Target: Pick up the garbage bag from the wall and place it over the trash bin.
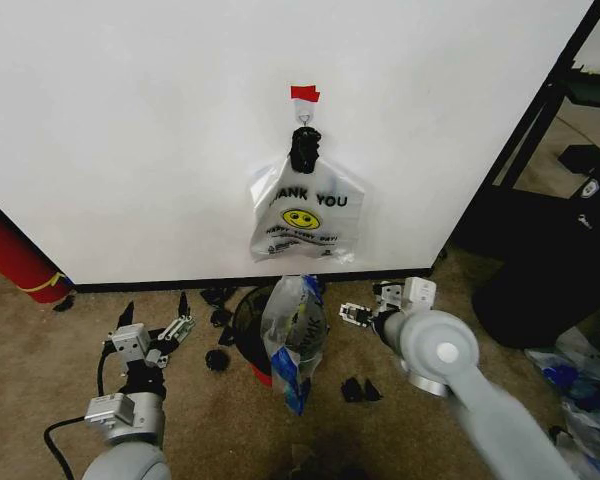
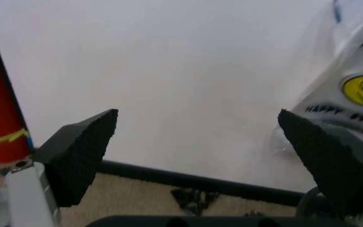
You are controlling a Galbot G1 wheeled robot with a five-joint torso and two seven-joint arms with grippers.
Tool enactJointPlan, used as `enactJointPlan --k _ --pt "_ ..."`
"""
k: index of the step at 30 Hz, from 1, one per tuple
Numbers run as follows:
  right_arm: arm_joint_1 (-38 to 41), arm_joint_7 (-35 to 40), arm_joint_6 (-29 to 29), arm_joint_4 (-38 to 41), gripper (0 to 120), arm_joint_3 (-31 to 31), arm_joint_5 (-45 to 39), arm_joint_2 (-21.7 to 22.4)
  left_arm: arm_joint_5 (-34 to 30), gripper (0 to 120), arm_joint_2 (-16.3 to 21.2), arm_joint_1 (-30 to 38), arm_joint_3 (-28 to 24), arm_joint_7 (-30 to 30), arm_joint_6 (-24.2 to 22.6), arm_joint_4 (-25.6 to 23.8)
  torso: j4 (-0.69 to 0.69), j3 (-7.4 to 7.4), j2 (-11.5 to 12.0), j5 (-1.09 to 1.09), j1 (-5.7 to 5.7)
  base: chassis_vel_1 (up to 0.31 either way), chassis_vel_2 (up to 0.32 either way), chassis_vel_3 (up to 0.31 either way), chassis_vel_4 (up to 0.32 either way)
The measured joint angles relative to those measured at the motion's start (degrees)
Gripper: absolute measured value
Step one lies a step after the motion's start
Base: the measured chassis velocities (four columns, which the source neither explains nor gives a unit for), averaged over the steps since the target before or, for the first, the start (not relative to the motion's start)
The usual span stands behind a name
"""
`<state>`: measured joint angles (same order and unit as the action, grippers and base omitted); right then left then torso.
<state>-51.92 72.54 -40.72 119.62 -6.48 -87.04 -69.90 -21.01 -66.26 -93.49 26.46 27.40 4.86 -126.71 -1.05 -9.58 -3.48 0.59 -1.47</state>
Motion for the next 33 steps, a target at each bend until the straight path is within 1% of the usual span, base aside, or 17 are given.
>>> enactJointPlan --k 1,3,6,8,14,17,21,27,33 --pt "0.0 0.0 0.0 0.0 100 0.0 0.0 0.0 0.0 100 0.0 0.0 0.0 0.0 0.0 0.0 0.0 0.0 0.0 0.0 0.0 0.0 0.0 0.0 0.0" --pt "0.6 1.6 0.2 -1.0 100 0.0 -0.1 -2.3 -0.9 100 -0.7 0.0 -0.5 0.8 -1.6 0.0 0.0 0.0 0.0 0.0 0.0 0.0 0.0 0.0 0.0" --pt "2.2 3.9 0.2 -2.5 100 1.0 -1.3 -5.1 -1.3 100 -1.1 0.1 -0.8 1.6 -2.8 0.0 0.0 0.0 0.0 0.0 0.0 0.0 0.0 0.0 0.0" --pt "2.7 4.5 0.2 -2.8 100 1.6 -1.9 -5.9 -1.4 100 -1.2 0.2 -0.8 1.9 -3.1 0.1 0.0 0.0 0.0 0.01 0.0 0.0 0.0 0.0 0.0" --pt "5.6 9.1 0.1 -4.9 100 6.4 -5.3 -9.3 -4.7 100 -1.2 0.7 -1.1 3.2 -4.7 0.2 0.01 0.01 0.0 0.0 0.0 0.0 0.0 0.0 0.0" --pt "6.2 10.3 0.0 -5.9 100 7.8 -6.5 -9.3 -4.8 100 -1.2 1.0 -1.1 3.4 -4.9 0.4 0.02 0.0 0.0 0.01 0.0 0.0 0.0 0.0 0.0" --pt "5.7 11.4 -0.9 -6.9 100 9.1 -7.6 -7.8 -4.9 100 -1.9 0.8 -1.1 3.8 -4.9 0.7 0.0 0.01 0.0 0.0 0.0 0.0 0.0 0.0 0.0" --pt "3.6 11.3 -1.1 -8.2 100 8.5 -6.9 -8.2 -5.9 100 -2.4 0.7 -1.6 4.2 -5.1 0.8 0.01 0.01 0.0 -0.02 0.0 0.0 0.0 0.0 0.0" --pt "4.0 10.3 -1.2 -10.6 100 7.7 -6.2 -9.3 -5.9 100 -2.4 1.2 -2.0 4.2 -5.1 1.1 0.01 0.01 0.0 -0.01 0.0 0.0 0.0 0.0 0.0"
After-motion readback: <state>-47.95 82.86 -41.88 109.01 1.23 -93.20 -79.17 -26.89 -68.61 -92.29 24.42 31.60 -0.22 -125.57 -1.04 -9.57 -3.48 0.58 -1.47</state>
